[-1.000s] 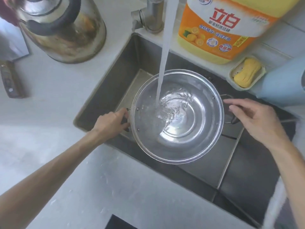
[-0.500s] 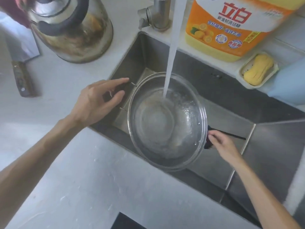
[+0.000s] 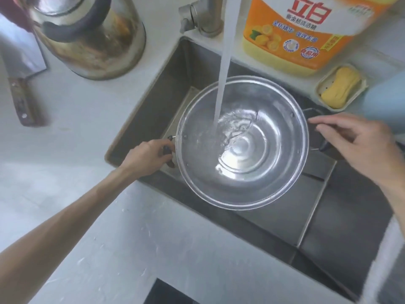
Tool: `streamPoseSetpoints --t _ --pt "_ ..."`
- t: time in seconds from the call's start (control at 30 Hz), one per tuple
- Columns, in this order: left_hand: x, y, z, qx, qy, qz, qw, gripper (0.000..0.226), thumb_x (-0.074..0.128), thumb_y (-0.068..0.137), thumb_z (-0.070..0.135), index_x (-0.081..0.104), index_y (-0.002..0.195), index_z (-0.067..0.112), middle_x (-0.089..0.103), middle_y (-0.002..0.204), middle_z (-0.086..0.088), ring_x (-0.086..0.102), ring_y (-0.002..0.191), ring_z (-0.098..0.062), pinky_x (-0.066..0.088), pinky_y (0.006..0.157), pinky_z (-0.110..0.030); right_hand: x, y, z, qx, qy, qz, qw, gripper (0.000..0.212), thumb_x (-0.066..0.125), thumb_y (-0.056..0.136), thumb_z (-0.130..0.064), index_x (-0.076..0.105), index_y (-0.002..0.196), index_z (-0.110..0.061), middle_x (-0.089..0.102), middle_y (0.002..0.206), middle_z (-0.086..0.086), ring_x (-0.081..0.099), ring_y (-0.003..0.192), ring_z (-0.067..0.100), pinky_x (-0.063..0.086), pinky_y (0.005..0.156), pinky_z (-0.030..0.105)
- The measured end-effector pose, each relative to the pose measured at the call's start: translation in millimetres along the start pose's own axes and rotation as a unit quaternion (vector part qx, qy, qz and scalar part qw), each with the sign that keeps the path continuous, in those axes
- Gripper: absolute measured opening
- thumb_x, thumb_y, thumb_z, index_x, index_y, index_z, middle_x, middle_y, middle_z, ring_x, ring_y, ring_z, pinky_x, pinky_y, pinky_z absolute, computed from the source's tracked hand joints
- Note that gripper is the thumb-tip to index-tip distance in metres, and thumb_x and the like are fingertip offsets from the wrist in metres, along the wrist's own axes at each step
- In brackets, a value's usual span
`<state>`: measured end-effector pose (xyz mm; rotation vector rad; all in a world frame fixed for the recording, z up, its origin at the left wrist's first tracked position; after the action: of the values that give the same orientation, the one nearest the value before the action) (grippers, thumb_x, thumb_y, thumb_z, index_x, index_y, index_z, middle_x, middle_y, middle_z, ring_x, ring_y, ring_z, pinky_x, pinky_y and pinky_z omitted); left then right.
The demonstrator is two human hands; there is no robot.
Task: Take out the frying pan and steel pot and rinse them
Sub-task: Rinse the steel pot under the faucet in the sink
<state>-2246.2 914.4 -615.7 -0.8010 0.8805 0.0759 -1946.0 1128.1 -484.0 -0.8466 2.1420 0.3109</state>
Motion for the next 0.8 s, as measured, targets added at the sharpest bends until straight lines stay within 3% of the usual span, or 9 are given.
streamPoseSetpoints --t 0.1,0.2,0.33,0.43,0.5,0.6,0.67,0.73,0.8 --pt "-17 -3 2 0.001 -0.027 0.052 0.998 0.019 0.055 0.087 0.029 0.054 0.08 0.046 0.057 0.057 0.041 0.057 0.078 -0.013 0.039 0.07 -0.03 -1 -8 -7 -0.037 -0.023 0.033 0.998 0.019 0.062 0.086 -0.022 0.066 0.102 -0.033 0.061 0.092 -0.014 0.059 0.073 0.016 0.047 0.074 0.031" --pt "-41 -12 0 0.026 -0.051 0.119 0.991 0.017 0.056 0.088 0.028 0.06 0.09 0.044 0.064 0.064 0.019 0.063 0.081 -0.02 0.048 0.072 -0.034 17 -25 8 0.003 0.029 0.041 0.999 0.016 0.065 0.084 -0.015 0.068 0.095 -0.026 0.06 0.087 -0.023 0.058 0.077 0.0 0.043 0.076 0.011" --pt "-71 -27 14 0.101 -0.018 0.158 0.982 0.03 0.056 0.09 0.02 0.062 0.112 0.04 0.06 0.085 0.008 0.056 0.079 -0.016 0.043 0.073 -0.033 76 -52 58 0.142 0.128 0.007 0.981 0.036 0.062 0.085 -0.006 0.065 0.078 -0.041 0.066 0.085 -0.028 0.062 0.079 -0.007 0.044 0.079 0.006" --pt "-87 -36 28 0.141 -0.031 0.134 0.98 0.035 0.056 0.089 0.025 0.059 0.111 0.052 0.059 0.08 0.02 0.052 0.071 0.002 0.039 0.067 -0.024 118 -69 85 0.219 0.189 -0.019 0.957 0.032 0.058 0.087 -0.001 0.063 0.077 -0.031 0.067 0.081 -0.03 0.061 0.077 -0.012 0.043 0.075 0.002" --pt "-91 -37 33 0.14 -0.054 0.121 0.981 0.031 0.054 0.086 0.035 0.057 0.105 0.059 0.06 0.076 0.024 0.054 0.074 0.008 0.042 0.07 -0.025 131 -73 94 0.248 0.221 -0.026 0.943 0.025 0.055 0.089 0.0 0.063 0.083 -0.023 0.069 0.081 -0.022 0.061 0.073 -0.011 0.043 0.071 0.002" --pt "-87 -28 34 0.116 -0.057 0.112 0.985 0.028 0.048 0.084 0.039 0.057 0.106 0.053 0.066 0.073 0.018 0.06 0.079 0.004 0.048 0.083 -0.033 140 -70 103 0.272 0.228 -0.069 0.932 0.023 0.05 0.094 -0.009 0.064 0.091 -0.026 0.07 0.077 -0.013 0.061 0.068 0.002 0.049 0.071 0.011" --pt "-74 -19 29 0.089 -0.059 0.082 0.991 0.026 0.048 0.086 0.037 0.059 0.106 0.048 0.066 0.07 0.026 0.06 0.082 0.004 0.048 0.086 -0.033 131 -64 112 0.281 0.193 -0.073 0.937 0.026 0.048 0.095 -0.016 0.065 0.089 -0.035 0.068 0.077 -0.01 0.059 0.068 0.008 0.049 0.071 0.018" --pt "-51 -9 18 0.058 -0.06 0.032 0.996 0.023 0.05 0.089 0.031 0.06 0.105 0.044 0.062 0.067 0.036 0.062 0.081 -0.001 0.048 0.086 -0.033 105 -52 111 0.275 0.173 -0.05 0.944 0.033 0.048 0.095 -0.016 0.067 0.082 -0.04 0.064 0.077 -0.003 0.055 0.059 0.004 0.048 0.06 0.013" --pt "-24 -2 10 0.038 -0.053 -0.009 0.998 0.018 0.051 0.091 0.03 0.06 0.102 0.04 0.064 0.063 0.027 0.062 0.081 -0.011 0.048 0.085 -0.033 75 -36 98 0.249 0.145 -0.031 0.957 0.034 0.05 0.094 -0.018 0.068 0.081 -0.044 0.064 0.079 -0.005 0.055 0.055 -0.003 0.045 0.057 0.006"
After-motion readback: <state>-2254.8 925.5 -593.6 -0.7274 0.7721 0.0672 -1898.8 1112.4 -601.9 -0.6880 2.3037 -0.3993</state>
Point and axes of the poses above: each hand's wrist, its own y-axis towards the middle knuckle, its own x-axis out of the palm, z = x × y, the point moved 9 cm from there along y, towards the middle knuckle
